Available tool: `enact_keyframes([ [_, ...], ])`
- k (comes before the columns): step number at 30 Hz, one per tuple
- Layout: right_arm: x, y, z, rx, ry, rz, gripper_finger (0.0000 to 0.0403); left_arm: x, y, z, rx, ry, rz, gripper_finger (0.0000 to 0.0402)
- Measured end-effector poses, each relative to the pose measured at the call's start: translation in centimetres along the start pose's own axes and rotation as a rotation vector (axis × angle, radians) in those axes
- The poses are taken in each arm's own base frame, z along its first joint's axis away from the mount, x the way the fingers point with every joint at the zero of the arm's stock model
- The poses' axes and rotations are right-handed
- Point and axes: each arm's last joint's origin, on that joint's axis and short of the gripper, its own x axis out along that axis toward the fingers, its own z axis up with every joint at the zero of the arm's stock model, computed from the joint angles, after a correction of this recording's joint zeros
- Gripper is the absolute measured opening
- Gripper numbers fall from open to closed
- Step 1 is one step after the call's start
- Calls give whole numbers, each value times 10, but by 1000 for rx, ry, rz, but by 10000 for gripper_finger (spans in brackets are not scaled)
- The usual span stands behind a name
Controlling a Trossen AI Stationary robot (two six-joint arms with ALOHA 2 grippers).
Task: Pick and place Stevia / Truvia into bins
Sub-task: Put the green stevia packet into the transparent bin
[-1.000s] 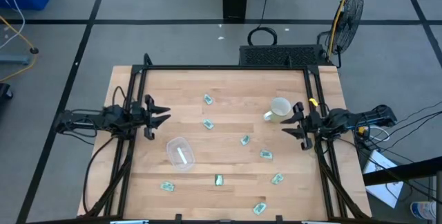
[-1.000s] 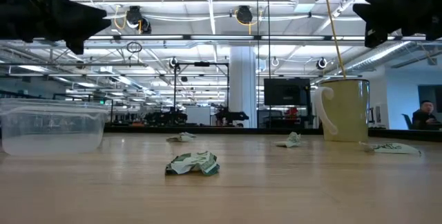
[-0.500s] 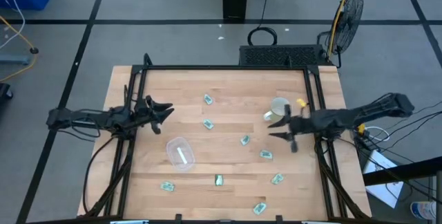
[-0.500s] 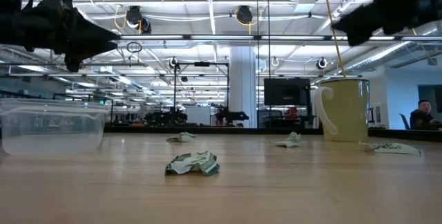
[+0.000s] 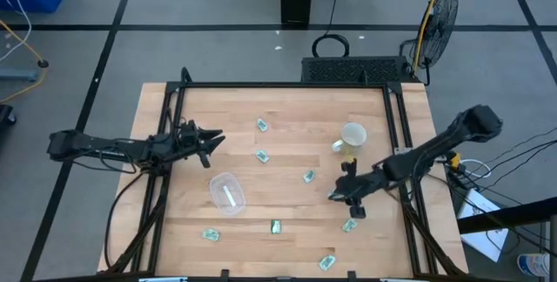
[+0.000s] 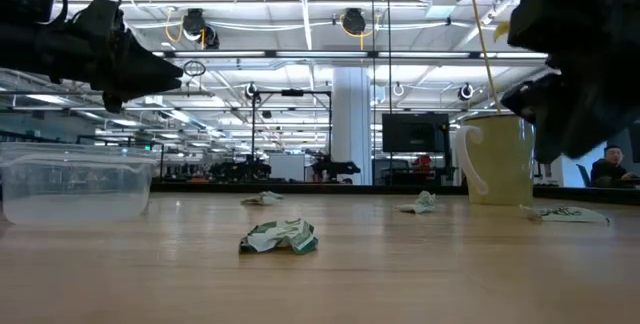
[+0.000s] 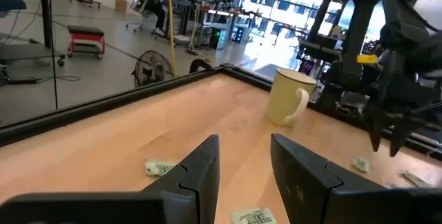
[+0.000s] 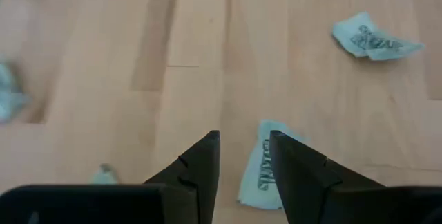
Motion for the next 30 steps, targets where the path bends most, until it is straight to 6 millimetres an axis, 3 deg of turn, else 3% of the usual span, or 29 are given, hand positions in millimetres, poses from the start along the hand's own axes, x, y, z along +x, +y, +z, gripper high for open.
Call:
enact_keyframes([
  [6, 23, -3, -9, -23, 73, -156, 119, 1, 1, 2, -2, -21, 9, 136],
  [14, 40, -8, -12, 0, 113, -180, 117, 1, 1, 5, 25, -43, -1, 136],
  [20, 41, -7, -9, 4, 90, -146, 60, 1, 1, 4, 1, -37, -2, 136],
  [24, 42, -5, -5, -6, 34, -121, 8, 1, 0, 4, -1, -37, -3, 136],
  [30, 39, 4, 24, -85, -184, -71, 6, 1, 0, 4, -23, -37, -4, 136],
])
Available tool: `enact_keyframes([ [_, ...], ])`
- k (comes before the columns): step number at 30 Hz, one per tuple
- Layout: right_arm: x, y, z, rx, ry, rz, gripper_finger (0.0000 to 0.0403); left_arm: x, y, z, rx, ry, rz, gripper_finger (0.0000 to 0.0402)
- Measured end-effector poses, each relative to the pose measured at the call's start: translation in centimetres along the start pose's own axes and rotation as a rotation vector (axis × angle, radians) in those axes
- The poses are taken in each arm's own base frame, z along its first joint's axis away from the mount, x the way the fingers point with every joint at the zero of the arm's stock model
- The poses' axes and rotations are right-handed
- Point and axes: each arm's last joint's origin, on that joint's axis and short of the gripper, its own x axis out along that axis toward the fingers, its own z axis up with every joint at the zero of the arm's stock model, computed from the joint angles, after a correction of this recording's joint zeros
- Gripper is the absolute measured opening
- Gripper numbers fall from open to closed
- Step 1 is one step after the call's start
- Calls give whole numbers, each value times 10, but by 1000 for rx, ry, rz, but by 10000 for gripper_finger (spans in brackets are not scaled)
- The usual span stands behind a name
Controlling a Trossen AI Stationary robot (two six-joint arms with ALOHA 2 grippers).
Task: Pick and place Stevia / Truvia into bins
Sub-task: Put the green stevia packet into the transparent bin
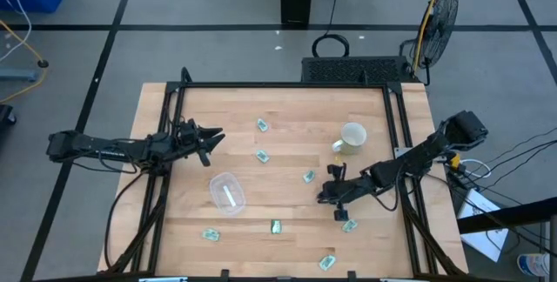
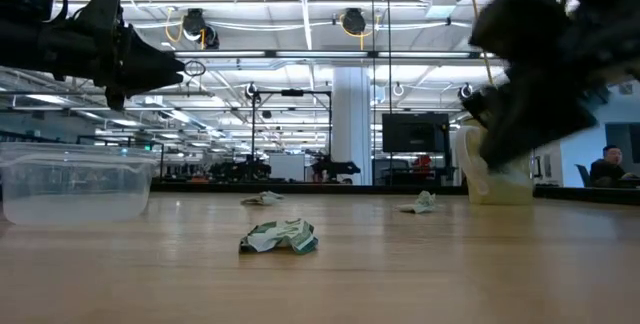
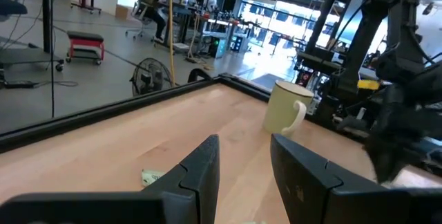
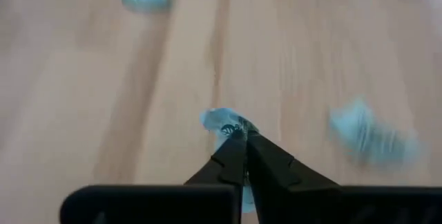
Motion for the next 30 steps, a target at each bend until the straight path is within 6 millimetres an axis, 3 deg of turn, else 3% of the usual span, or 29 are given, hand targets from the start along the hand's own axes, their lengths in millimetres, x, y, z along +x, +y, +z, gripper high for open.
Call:
enact_keyframes([
  [7, 8, -3, 96, -222, -300, -57, 1, 1, -2, 8, -37, -24, 8, 136],
  [10, 30, -11, 134, -294, -361, -28, 1, 2, -7, 22, -12, -64, 11, 136],
  [14, 80, -25, 166, -308, -354, -20, 1, 3, -13, 39, 57, -86, 9, 136],
  [18, 124, -30, 185, -311, -329, -44, 1, 4, -14, 44, 81, -49, 19, 136],
  [22, 156, -30, 191, -316, -292, -44, 2, 4, -13, 41, 82, -13, 28, 136],
  [30, 181, -39, 183, -299, -252, -54, 30, 4, -12, 37, 88, 24, 37, 136],
])
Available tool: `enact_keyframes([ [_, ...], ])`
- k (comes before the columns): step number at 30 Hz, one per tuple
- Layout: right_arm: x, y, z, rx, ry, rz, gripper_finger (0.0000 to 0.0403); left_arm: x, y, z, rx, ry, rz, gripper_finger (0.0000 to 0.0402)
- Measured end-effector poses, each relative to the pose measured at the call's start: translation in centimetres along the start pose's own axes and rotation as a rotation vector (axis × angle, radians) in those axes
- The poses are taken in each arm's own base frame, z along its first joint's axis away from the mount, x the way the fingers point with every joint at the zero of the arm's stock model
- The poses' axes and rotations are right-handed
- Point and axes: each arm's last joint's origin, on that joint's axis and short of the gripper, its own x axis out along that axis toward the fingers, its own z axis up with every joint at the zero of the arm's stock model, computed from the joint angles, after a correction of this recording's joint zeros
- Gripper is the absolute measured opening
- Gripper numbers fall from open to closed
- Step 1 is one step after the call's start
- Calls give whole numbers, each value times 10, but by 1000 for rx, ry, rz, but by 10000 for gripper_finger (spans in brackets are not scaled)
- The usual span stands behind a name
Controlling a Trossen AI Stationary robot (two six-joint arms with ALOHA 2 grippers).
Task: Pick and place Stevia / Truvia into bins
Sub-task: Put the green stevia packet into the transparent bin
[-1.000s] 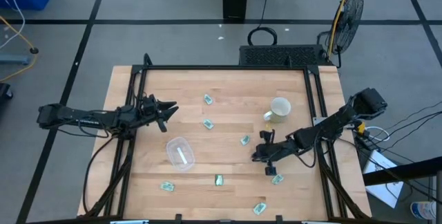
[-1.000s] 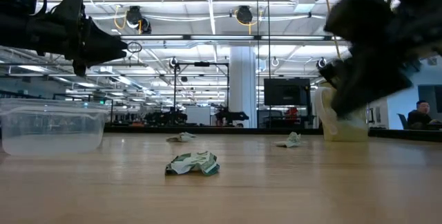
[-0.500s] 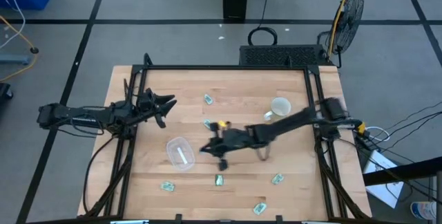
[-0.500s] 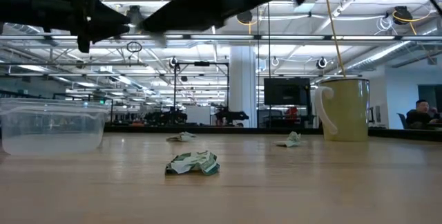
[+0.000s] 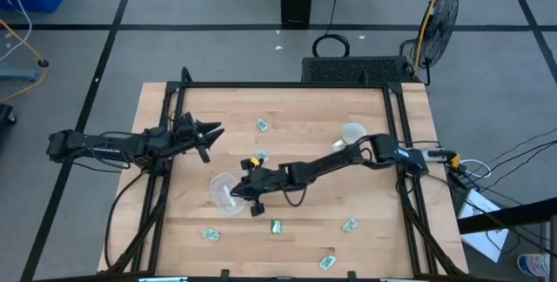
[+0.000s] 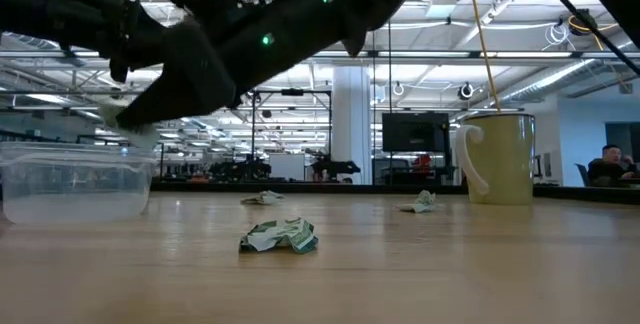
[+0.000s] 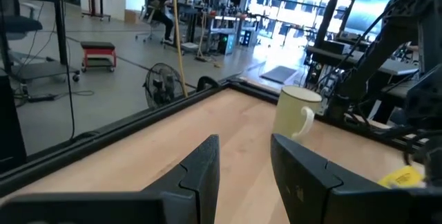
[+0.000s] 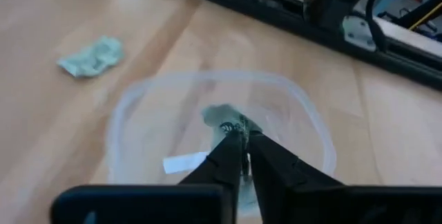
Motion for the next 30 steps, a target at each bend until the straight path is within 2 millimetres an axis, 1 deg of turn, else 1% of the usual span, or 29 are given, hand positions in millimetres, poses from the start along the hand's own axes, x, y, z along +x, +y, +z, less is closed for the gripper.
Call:
enact_keyframes([
  [3, 1, -3, -2, 2, 7, -2, 57, 0, 0, -1, -2, 9, 2, 136],
  [6, -1, -3, 1, 2, -5, -1, 92, 0, 0, -2, -15, 16, 4, 136],
  [9, -8, -4, 7, -5, 13, -5, 124, 0, 0, -2, -15, 19, 4, 136],
  [11, -18, -7, 13, -11, 51, 4, 138, 0, 0, -2, -32, 19, 5, 136],
  [14, -47, -13, 27, 8, 155, 27, 147, 0, 1, -5, -94, 49, 14, 136],
  [19, -114, -24, 51, 124, 331, 42, 139, 6, 4, -14, -154, 123, 67, 136],
  [22, -155, -29, 65, 217, 356, 17, 131, 16, 4, -17, -148, 161, 97, 136],
  [26, -205, -31, 71, 294, 328, -43, 126, 43, 4, -10, -99, 249, 178, 136],
  [30, -247, -26, 62, 364, 283, -126, 126, 81, 6, -9, -62, 369, 248, 136],
])
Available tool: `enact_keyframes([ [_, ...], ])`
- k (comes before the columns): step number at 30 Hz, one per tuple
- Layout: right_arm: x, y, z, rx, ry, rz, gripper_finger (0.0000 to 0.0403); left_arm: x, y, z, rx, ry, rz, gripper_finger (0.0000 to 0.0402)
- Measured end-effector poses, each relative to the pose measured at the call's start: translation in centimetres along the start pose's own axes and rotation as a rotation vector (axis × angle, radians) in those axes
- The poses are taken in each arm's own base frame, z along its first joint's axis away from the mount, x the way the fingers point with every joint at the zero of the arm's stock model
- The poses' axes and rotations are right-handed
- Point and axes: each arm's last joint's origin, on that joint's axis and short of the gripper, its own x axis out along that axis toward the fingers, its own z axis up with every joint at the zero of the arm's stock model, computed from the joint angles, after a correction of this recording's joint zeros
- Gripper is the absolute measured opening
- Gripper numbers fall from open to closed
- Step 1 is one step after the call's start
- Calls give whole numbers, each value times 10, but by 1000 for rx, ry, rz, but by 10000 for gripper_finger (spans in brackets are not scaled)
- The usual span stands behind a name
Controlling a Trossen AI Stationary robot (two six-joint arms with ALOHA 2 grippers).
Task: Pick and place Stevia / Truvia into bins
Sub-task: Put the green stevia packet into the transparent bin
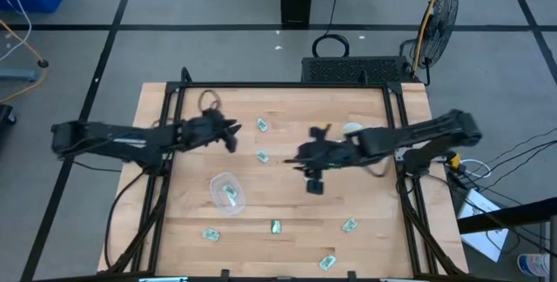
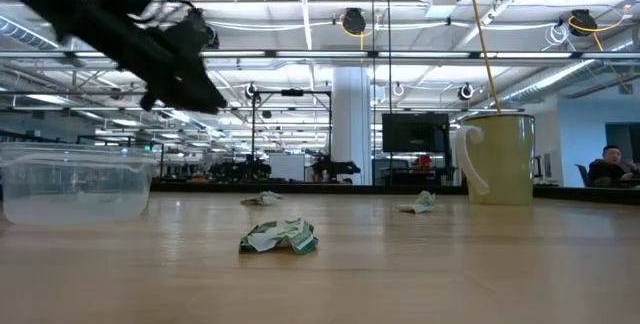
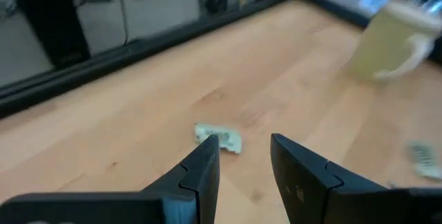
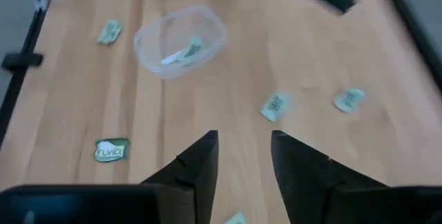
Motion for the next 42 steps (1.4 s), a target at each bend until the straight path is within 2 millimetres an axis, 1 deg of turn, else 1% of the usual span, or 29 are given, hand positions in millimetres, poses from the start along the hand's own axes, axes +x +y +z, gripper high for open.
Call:
enact_keyframes([
  [3, -17, -2, -28, 57, -24, -49, 125, 32, -5, 3, 32, 96, 28, 136],
  [7, -24, -4, -72, 112, -87, -48, 125, 71, -4, -3, 60, 205, 97, 136],
  [11, -17, -7, -112, 149, -222, 8, 125, 101, 2, -6, 60, 257, 156, 136],
  [13, -11, -9, -129, 171, -299, 35, 125, 111, 7, -7, 50, 281, 170, 136],
  [15, -7, -11, -145, 196, -375, 58, 125, 120, 10, -8, 28, 299, 152, 136],
  [17, -4, -14, -157, 182, -434, 69, 125, 126, 11, -9, 3, 295, 117, 136],
  [20, -2, -16, -169, 143, -484, 69, 125, 134, 12, -14, 8, 286, 93, 136],
  [23, -2, -17, -171, 129, -494, 67, 125, 140, 12, -20, 10, 295, 92, 128],
  [26, -2, -17, -170, 131, -501, 68, 125, 145, 14, -28, 13, 311, 98, 98],
  [29, -2, -17, -170, 132, -503, 69, 125, 149, 18, -31, 11, 317, 110, 56],
  [31, -3, -17, -170, 134, -509, 71, 125, 150, 19, -30, 8, 311, 112, 23],
  [32, -3, -17, -170, 136, -511, 72, 125, 148, 19, -28, 6, 309, 108, 12],
  [34, -3, -17, -170, 139, -511, 73, 125, 141, 17, -22, 1, 314, 87, 8],
  [36, -3, -17, -170, 140, -511, 76, 125, 128, 12, -12, -1, 333, 32, 4],
  [39, -3, -16, -170, 139, -507, 78, 125, 96, -5, 9, 1, 348, -76, 4],
  [42, -2, -16, -170, 137, -502, 77, 125, 52, -24, 14, 51, 441, -143, 3],
])
